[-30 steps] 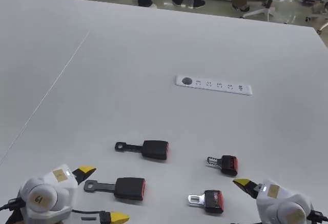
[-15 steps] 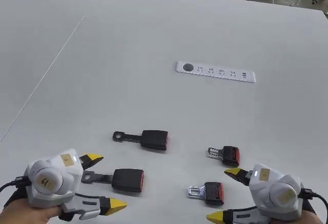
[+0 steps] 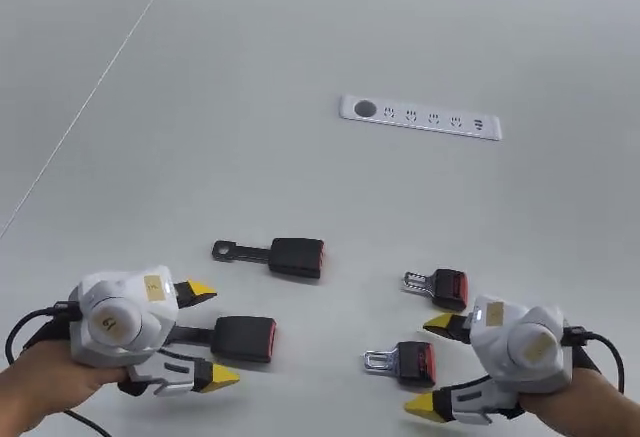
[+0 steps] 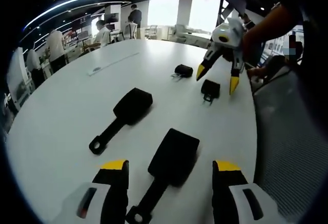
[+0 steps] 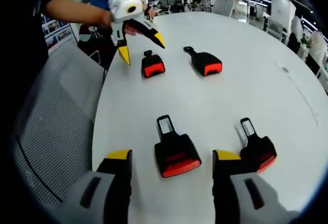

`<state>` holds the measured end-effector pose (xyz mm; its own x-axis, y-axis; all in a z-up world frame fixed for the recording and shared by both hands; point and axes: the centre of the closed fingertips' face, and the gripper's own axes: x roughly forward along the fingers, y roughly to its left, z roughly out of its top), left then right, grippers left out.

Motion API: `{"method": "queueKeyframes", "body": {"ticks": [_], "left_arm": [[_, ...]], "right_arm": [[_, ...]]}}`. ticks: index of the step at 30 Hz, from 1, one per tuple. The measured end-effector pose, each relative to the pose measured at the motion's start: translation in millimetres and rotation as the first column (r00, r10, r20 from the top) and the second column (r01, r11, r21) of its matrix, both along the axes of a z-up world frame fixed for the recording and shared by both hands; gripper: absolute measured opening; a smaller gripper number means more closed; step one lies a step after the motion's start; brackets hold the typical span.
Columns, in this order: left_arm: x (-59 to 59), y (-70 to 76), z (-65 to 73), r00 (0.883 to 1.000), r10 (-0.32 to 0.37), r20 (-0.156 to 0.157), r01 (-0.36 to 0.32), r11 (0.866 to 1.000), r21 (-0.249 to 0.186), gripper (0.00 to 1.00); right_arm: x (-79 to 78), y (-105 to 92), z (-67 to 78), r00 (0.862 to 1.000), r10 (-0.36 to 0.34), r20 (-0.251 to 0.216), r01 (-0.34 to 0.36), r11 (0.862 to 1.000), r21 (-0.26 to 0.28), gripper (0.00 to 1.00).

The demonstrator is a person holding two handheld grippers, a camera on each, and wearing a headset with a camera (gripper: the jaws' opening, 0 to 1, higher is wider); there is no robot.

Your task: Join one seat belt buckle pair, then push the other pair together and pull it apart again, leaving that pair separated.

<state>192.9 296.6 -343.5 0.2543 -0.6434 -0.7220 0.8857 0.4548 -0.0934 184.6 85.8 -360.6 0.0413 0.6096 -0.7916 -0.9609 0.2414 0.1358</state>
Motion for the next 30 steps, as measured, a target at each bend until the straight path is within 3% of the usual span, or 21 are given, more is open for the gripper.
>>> {"method": "queueKeyframes", "body": {"ticks": [6,13,15,18,20,30], "left_arm": [[3.8,-3.2,-11.1,0.997,-0.075,-0.004,0.075,0.997,0.030,0.64],[0.0,-3.5,-26.2,0.983,-0.181,-0.012,0.182,0.980,0.081,0.53],[1.8,-3.7,-26.0,0.977,-0.214,0.014,0.212,0.973,0.088,0.51],[4.1,0.3,-27.3,0.973,-0.228,0.015,0.226,0.969,0.103,0.44],[4.9,2.7,-27.9,0.962,-0.271,0.034,0.265,0.955,0.134,0.37],[1.8,-1.4,-27.3,0.949,-0.313,0.034,0.307,0.943,0.129,0.34]], "right_arm": [[0.2,-4.0,-7.5,0.999,0.042,-0.029,-0.043,0.999,-0.026,0.61],[1.9,-5.5,-8.1,0.997,0.076,-0.029,-0.076,0.997,-0.032,0.55],[2.5,-5.9,-8.7,0.996,0.087,-0.027,-0.088,0.995,-0.036,0.52],[2.1,-6.3,-8.7,0.994,0.111,-0.017,-0.111,0.993,-0.047,0.49],[1.2,-8.2,-10.1,0.992,0.122,-0.015,-0.123,0.990,-0.064,0.38],[1.2,-7.8,-9.8,0.992,0.126,-0.005,-0.126,0.989,-0.074,0.36]]}}
